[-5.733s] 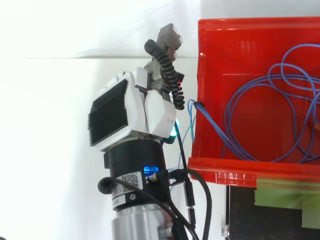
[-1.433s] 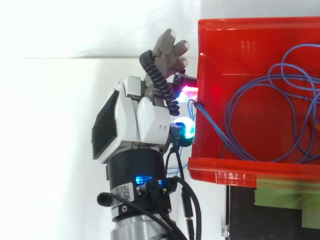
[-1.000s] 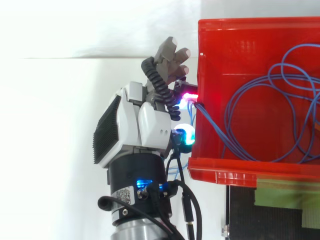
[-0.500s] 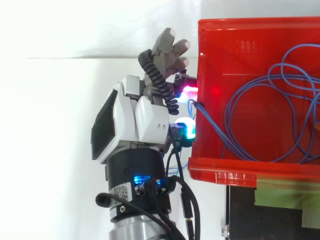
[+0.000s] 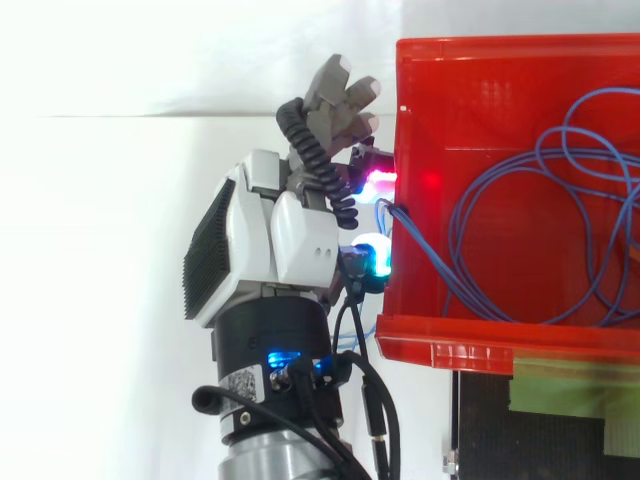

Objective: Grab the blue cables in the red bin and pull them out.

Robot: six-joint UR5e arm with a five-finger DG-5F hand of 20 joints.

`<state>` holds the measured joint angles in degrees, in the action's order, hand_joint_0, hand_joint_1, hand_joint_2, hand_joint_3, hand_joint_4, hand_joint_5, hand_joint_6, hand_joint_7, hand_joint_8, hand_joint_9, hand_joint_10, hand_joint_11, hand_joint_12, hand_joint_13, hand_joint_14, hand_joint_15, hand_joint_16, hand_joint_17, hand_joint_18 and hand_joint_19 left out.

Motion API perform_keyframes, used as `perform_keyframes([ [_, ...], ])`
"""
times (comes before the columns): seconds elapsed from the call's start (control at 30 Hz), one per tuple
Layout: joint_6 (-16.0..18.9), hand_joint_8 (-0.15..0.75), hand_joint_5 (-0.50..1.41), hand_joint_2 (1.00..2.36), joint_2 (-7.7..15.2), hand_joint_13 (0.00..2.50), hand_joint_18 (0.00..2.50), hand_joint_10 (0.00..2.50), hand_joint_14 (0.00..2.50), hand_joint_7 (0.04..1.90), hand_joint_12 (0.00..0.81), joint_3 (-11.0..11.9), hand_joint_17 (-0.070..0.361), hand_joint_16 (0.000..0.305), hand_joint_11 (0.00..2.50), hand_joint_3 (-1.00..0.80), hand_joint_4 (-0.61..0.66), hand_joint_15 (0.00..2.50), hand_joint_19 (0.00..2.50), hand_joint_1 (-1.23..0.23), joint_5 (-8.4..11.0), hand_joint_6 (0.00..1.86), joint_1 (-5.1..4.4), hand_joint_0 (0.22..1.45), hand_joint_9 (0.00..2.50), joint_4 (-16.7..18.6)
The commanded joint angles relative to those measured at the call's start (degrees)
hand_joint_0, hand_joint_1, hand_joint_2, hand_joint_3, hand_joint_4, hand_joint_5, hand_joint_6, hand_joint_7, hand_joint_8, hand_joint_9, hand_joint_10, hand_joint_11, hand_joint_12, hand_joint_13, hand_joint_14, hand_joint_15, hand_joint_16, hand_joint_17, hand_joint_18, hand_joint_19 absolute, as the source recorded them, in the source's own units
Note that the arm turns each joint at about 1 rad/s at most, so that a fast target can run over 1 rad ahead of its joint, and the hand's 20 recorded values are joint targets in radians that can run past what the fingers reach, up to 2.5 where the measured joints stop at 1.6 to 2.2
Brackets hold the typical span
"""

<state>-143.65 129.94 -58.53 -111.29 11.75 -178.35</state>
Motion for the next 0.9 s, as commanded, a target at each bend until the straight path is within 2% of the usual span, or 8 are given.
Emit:
perform_keyframes([
  [0.0,0.0,0.213,0.95,1.00,0.0,0.53,0.37,0.01,0.01,0.63,0.297,0.0,0.092,0.041,0.27,-1.00,0.07,0.22,0.23,-0.99,0.02,0.02,0.12,0.80,0.76,-0.7],
  [0.33,0.0,0.213,1.03,1.00,0.0,0.55,0.38,0.01,0.01,0.84,0.295,-0.1,0.090,0.040,0.28,-1.00,0.03,0.21,0.23,-0.96,0.02,0.01,0.20,0.82,0.78,-0.9],
  [0.47,0.0,0.212,1.04,1.00,0.0,0.55,0.38,0.01,0.01,0.83,0.294,0.0,0.090,0.040,0.29,-1.00,0.03,0.22,0.23,-0.95,-0.07,0.01,0.12,0.83,0.78,-0.4],
  [0.6,0.0,0.211,0.94,1.00,0.0,0.56,0.38,0.01,0.01,0.64,0.298,0.0,0.090,0.040,0.28,-1.00,0.07,0.22,0.23,-0.96,-0.07,0.02,0.03,0.82,0.78,0.1],
  [0.87,0.0,0.210,0.88,1.00,0.0,0.55,0.38,0.01,0.01,0.49,0.298,-0.1,0.091,0.040,0.28,-1.00,0.08,0.22,0.23,-0.97,0.02,0.02,-0.32,0.81,0.76,2.0],
])
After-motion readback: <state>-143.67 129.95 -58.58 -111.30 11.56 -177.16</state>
